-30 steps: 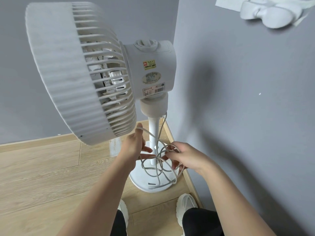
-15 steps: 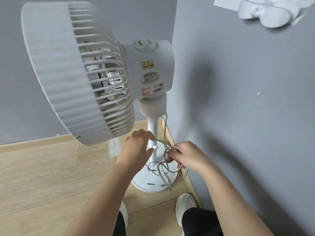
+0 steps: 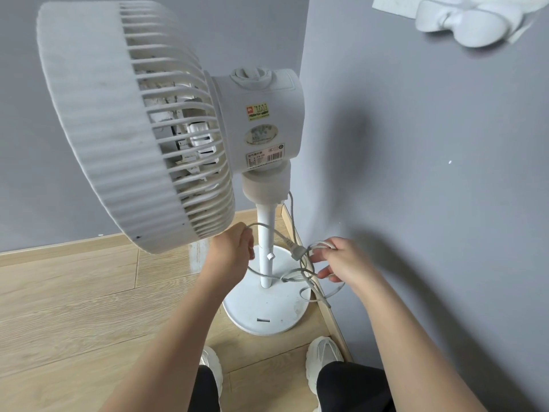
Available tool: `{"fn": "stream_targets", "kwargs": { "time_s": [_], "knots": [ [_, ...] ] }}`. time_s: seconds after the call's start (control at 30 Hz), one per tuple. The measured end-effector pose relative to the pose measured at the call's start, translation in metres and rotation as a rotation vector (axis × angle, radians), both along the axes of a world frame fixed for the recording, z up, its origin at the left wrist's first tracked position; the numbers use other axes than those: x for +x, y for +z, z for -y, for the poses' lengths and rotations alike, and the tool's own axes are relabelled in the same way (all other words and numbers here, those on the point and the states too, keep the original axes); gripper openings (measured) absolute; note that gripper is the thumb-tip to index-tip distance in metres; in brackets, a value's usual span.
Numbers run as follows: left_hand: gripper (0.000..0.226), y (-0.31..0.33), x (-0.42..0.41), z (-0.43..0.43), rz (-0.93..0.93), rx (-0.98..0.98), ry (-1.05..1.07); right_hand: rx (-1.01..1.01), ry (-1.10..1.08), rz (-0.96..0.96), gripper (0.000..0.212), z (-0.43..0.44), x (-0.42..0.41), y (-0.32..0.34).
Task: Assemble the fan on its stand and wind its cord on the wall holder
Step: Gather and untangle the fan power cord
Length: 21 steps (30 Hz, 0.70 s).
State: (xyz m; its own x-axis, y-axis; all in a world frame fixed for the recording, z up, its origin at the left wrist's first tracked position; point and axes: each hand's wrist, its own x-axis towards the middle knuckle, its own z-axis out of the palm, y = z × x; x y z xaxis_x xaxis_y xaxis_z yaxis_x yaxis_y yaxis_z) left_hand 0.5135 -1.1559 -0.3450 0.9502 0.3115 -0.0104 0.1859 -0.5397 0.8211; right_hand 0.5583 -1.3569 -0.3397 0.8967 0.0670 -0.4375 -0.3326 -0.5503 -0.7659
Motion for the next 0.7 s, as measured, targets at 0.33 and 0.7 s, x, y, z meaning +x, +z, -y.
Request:
{"fn": "stream_targets", "kwargs": {
  "time_s": [0.33,0.7],
  "knots": [
    [0.049,-0.007,-0.003,-0.008,-0.385,0.193,-0.023,0.262,-0.112,-0.01,0.025,-0.006,-0.001,0.011],
    [0.016,-0.014,-0.002,-0.006,-0.49,0.303,-0.121,0.67,-0.264,-0.157,0.021,-0.007,0.0,0.017]
  ]
}}
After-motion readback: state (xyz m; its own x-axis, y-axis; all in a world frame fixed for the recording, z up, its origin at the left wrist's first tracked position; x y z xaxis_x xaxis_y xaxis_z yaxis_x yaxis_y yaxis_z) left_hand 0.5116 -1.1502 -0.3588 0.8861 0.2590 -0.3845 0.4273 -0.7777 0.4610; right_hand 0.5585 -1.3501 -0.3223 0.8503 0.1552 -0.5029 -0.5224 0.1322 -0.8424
